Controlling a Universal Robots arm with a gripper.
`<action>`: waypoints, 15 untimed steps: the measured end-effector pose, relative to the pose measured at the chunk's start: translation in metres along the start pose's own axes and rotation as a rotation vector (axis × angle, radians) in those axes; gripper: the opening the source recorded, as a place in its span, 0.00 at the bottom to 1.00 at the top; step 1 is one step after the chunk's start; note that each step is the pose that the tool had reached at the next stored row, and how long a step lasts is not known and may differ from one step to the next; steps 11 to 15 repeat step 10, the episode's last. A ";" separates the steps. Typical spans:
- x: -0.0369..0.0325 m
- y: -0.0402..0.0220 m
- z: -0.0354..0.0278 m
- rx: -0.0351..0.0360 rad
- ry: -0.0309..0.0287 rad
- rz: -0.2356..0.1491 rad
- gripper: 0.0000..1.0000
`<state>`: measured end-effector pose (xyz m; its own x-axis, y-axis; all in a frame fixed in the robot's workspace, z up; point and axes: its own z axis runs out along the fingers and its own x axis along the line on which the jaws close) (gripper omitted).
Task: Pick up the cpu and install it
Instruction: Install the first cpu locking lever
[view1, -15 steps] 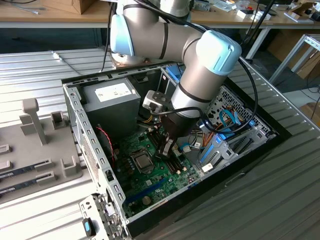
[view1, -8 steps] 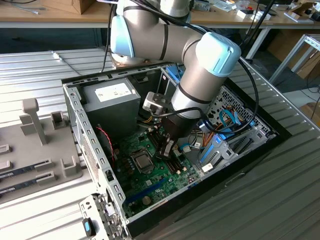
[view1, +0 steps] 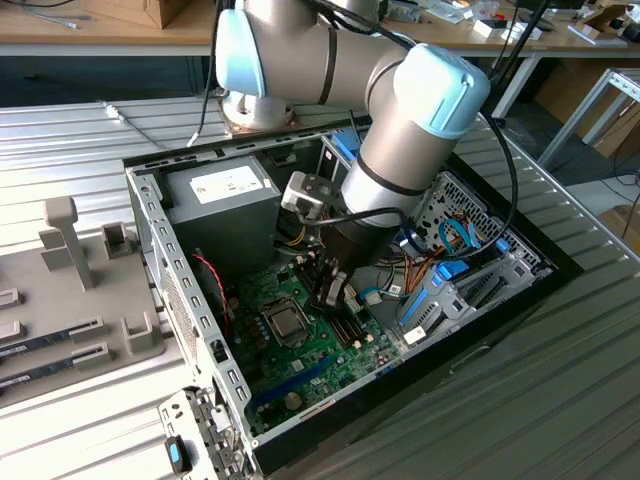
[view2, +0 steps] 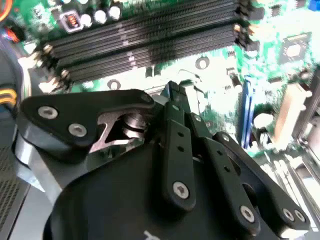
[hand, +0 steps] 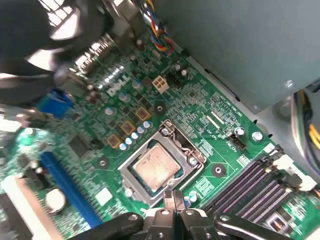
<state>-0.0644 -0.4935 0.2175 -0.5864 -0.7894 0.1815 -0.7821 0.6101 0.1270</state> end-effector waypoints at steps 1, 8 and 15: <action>0.0000 0.0012 -0.0051 -0.0005 -0.0007 0.000 0.11; -0.0005 0.0027 -0.0121 -0.0027 -0.0024 0.001 0.11; -0.0005 0.0027 -0.0121 -0.0028 -0.0024 0.002 0.11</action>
